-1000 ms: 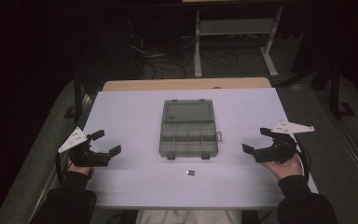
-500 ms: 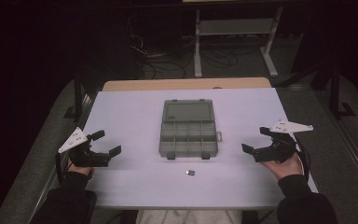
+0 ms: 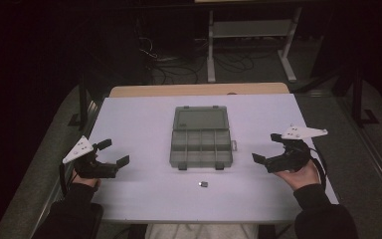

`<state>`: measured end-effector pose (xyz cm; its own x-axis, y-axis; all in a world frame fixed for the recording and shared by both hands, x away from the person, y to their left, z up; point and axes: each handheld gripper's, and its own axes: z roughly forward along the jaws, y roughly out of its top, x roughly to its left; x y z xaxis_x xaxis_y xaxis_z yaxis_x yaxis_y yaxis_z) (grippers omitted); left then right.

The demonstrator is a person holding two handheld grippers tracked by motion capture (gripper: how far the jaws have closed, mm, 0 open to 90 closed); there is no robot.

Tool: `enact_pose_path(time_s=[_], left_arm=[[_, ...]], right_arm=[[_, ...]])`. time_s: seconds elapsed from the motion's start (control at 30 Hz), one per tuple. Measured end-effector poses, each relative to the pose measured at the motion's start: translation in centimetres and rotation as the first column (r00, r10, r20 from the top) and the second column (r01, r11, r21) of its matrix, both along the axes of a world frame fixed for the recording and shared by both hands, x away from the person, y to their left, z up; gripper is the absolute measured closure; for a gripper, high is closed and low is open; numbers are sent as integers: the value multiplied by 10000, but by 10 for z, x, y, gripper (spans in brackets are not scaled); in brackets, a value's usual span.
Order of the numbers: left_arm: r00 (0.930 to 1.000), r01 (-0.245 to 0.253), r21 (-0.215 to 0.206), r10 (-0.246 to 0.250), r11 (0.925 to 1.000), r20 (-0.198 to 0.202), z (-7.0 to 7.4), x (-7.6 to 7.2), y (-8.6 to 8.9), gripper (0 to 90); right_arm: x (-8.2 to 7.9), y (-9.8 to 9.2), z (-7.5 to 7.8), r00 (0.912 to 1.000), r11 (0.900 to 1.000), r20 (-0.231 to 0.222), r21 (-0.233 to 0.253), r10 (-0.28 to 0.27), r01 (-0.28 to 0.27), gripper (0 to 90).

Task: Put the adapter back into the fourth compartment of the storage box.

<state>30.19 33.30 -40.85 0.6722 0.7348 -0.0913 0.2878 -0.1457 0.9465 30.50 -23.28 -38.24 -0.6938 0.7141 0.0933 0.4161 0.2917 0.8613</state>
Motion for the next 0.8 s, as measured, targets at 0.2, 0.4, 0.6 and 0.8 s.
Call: enact_pose_path(time_s=[0.2, 0.4, 0.6, 0.8], left_arm=[[10000, -26, 39, 26, 10000, -9, 0, 0, 0, 0], [10000, -44, 54, 44, 10000, -14, 0, 0, 0, 0], [10000, -56, 62, 56, 10000, -16, 0, 0, 0, 0], [10000, -50, 52, 50, 10000, -11, 0, 0, 0, 0]], right_arm=[[-1, 8, 1, 9997, 9995, -39, -164, 251, -252, 0], [-1, 16, 3, 9986, 9982, -51, -261, 530, -531, 0], [1, 27, 5, 9961, 9954, -66, -375, 884, -886, 0], [5, 43, 5, 9912, 9896, -220, -570, 1308, -1319, 0]])
